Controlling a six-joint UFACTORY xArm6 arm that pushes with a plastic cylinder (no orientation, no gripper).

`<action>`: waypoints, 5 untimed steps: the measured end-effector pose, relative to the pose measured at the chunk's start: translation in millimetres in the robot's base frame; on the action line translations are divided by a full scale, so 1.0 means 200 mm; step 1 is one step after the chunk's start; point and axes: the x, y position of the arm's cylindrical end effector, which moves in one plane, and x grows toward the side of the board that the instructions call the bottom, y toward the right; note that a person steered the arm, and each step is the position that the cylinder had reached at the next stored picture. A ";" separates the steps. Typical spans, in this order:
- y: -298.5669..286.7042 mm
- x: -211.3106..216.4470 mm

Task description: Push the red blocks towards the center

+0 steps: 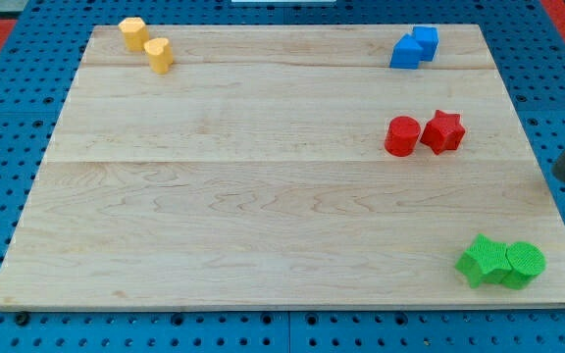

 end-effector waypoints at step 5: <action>-0.90 -0.22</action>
